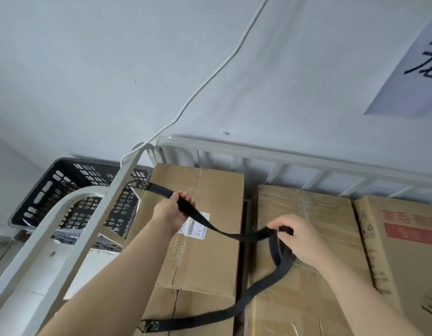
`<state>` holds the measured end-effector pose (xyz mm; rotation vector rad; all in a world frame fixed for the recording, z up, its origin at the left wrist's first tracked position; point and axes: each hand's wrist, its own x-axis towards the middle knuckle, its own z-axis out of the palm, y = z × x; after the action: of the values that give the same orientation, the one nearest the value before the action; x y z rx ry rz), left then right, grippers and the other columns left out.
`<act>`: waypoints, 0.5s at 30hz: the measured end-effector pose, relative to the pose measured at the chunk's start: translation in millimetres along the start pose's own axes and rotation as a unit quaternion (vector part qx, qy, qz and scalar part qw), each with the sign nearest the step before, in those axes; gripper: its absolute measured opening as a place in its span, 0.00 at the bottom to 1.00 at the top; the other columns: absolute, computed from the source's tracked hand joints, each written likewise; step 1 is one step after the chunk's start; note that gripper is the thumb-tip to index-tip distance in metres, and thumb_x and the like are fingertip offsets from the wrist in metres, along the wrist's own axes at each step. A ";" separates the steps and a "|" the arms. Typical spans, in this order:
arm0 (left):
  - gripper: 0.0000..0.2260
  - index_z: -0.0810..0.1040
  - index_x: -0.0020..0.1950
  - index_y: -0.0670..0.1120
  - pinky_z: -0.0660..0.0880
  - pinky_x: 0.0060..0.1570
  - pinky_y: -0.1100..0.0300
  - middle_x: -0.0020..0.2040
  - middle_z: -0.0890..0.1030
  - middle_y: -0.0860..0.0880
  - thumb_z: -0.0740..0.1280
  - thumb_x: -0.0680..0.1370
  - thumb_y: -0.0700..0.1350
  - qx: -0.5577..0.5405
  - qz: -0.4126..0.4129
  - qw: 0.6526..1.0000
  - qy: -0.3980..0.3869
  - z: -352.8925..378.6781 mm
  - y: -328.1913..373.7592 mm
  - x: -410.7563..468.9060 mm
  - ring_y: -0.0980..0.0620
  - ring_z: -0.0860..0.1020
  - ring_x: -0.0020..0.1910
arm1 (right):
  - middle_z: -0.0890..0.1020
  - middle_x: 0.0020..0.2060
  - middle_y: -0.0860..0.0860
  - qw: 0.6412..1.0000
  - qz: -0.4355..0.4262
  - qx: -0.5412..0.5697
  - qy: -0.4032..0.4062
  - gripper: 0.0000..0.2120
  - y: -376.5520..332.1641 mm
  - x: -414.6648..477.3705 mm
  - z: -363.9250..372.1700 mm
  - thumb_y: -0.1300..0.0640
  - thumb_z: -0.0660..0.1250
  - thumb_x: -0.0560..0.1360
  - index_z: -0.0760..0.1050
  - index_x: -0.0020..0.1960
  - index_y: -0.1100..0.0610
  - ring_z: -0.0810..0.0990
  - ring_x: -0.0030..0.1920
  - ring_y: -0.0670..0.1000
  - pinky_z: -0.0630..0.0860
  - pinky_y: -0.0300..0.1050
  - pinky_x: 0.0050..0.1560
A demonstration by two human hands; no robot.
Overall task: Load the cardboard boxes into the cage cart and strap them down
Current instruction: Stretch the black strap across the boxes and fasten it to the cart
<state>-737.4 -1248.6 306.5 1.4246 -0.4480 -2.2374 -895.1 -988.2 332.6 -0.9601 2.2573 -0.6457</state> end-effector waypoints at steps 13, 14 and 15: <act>0.09 0.71 0.47 0.40 0.77 0.51 0.50 0.37 0.77 0.45 0.56 0.84 0.41 0.086 -0.024 0.992 -0.090 41.4 -95.0 -177.9 0.47 0.78 0.41 | 0.78 0.55 0.39 0.987 0.130 0.043 0.077 0.12 62.6 -223.8 -140.0 0.45 0.69 0.73 0.77 0.56 0.45 0.76 0.54 0.42 0.73 0.44 0.53; 0.09 0.71 0.47 0.40 0.76 0.53 0.50 0.35 0.78 0.45 0.55 0.84 0.41 0.095 -0.027 0.990 -0.099 43.9 -101.4 -189.8 0.48 0.78 0.40 | 0.78 0.52 0.37 0.985 0.135 0.049 0.093 0.11 64.2 -245.3 -146.6 0.43 0.69 0.72 0.78 0.53 0.44 0.76 0.52 0.40 0.72 0.41 0.48; 0.10 0.71 0.46 0.41 0.75 0.55 0.49 0.31 0.79 0.46 0.55 0.84 0.41 0.102 -0.031 0.988 -0.111 45.8 -108.5 -201.5 0.49 0.77 0.39 | 0.78 0.50 0.36 0.983 0.138 0.049 0.109 0.10 66.1 -266.7 -152.4 0.41 0.68 0.72 0.78 0.52 0.42 0.75 0.50 0.38 0.71 0.39 0.44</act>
<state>-726.3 -1048.3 425.8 1.3043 -0.7354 -2.4716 -880.3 -714.7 486.6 -0.5362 2.4643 -0.7584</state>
